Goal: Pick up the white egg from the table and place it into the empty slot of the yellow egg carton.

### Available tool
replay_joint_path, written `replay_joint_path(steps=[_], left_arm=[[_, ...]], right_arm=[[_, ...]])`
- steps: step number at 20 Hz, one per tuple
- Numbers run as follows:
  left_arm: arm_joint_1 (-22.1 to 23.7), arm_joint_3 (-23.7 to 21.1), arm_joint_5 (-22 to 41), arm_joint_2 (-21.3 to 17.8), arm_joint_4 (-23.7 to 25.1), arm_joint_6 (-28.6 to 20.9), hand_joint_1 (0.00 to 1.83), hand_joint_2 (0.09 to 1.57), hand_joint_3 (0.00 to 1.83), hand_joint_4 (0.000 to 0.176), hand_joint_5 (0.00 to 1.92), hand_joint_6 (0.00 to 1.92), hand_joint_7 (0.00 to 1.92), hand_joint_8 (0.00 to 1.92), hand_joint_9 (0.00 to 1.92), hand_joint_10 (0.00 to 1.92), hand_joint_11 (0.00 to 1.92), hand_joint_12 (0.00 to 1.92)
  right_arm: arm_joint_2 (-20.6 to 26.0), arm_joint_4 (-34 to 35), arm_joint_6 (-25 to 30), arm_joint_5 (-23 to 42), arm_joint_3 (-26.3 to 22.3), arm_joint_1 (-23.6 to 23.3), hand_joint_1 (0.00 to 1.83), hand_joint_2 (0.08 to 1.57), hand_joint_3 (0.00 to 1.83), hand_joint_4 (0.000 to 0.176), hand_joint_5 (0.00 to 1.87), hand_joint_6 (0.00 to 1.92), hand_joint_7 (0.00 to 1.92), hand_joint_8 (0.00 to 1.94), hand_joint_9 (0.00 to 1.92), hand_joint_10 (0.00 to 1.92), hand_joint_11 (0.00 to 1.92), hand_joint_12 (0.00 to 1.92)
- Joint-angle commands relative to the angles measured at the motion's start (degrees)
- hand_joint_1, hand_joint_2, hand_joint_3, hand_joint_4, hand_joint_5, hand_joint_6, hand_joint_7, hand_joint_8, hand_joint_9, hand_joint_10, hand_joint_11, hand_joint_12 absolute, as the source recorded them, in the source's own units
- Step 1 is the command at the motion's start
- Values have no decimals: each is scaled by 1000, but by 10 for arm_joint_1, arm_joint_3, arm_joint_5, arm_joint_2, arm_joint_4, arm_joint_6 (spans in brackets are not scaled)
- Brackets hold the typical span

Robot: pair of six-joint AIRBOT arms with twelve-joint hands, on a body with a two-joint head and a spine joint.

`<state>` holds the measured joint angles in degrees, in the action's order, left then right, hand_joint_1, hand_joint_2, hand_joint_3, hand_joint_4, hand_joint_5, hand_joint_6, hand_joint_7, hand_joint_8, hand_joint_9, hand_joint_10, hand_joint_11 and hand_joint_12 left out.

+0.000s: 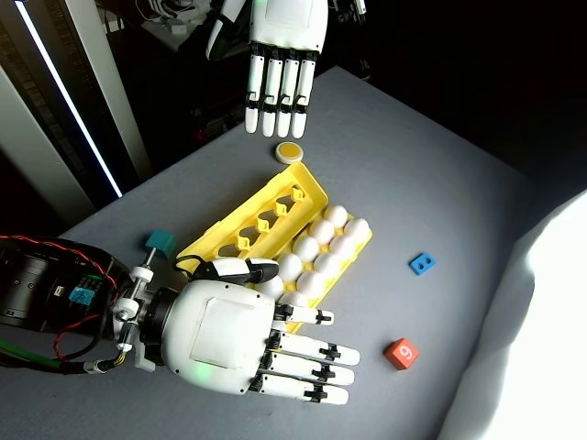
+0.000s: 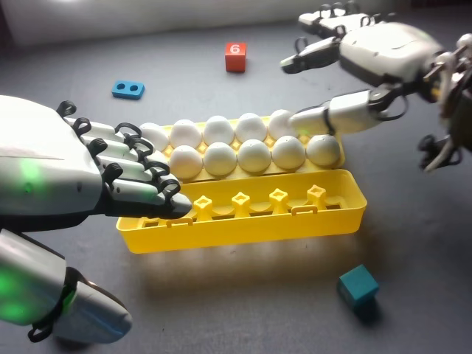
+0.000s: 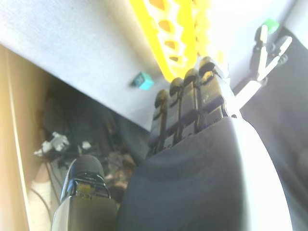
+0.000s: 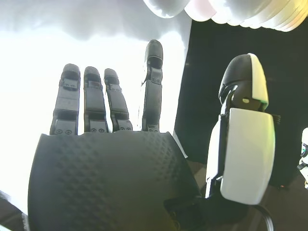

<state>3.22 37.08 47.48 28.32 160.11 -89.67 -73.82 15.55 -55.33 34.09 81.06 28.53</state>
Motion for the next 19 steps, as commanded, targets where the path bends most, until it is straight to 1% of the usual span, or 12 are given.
replay_joint_path(steps=[1,2,5,9,10,11,12,14,15,16,17,19], left_arm=[[7,0,-40,-1,-14,1,0,1126,0,0,109,13,88,11,51,12,31,20],[7,1,-40,-1,-13,1,0,1126,0,0,109,13,88,11,51,12,31,20],[7,1,-40,-1,-12,1,0,1120,0,0,118,11,97,10,56,9,36,26],[8,0,-40,-1,-12,1,0,1127,2,0,114,7,96,10,55,8,21,23],[7,0,-40,-1,-12,1,0,1124,0,0,125,10,105,12,64,10,36,31],[7,0,-40,-1,-12,1,0,1123,0,0,121,7,96,7,59,7,30,30],[7,1,-40,-1,-12,1,0,1124,0,0,116,4,91,4,55,5,24,29],[7,3,-40,-1,-12,1,0,1129,2,0,105,0,80,0,42,0,18,27],[7,5,-40,-1,-12,1,0,1131,3,0,92,0,68,0,32,0,11,26],[8,6,-40,0,-12,1,0,1125,0,0,85,0,65,0,32,1,16,29],[9,7,-40,0,-12,1,0,1128,1,0,84,0,69,2,34,2,16,30],[9,7,-40,0,-12,1,0,1131,2,0,76,4,61,4,23,3,0,25]], right_arm=[[12,-5,2,60,1,-1,540,905,0,138,572,0,0,0,0,0,0,0],[28,-7,1,55,-6,-2,540,905,0,138,572,0,0,0,0,0,0,0],[84,-7,-8,32,-50,-2,522,893,0,157,552,0,0,0,0,0,0,0],[169,-7,-19,6,-121,-9,490,907,0,145,500,0,0,0,0,0,0,0],[186,-7,-25,-6,-136,-12,505,906,0,123,467,0,22,8,0,0,0,0],[207,-7,-27,-11,-155,-14,472,923,4,111,300,0,4,1,0,0,0,0],[231,-6,-27,-14,-174,-18,440,950,16,99,203,0,0,0,0,0,0,0],[261,-5,-27,-34,-195,-26,554,979,21,33,90,0,56,20,11,4,0,0],[280,-5,-27,-48,-208,-30,551,1021,12,14,79,0,84,8,29,7,15,20],[292,-5,-27,-48,-216,-30,464,1141,0,0,115,20,142,32,106,28,2,282],[304,-5,-27,-48,-224,-29,412,1198,0,0,162,26,193,29,154,36,0,480],[320,-5,-28,-49,-231,-29,419,1271,10,0,235,22,267,17,216,36,0,634]])
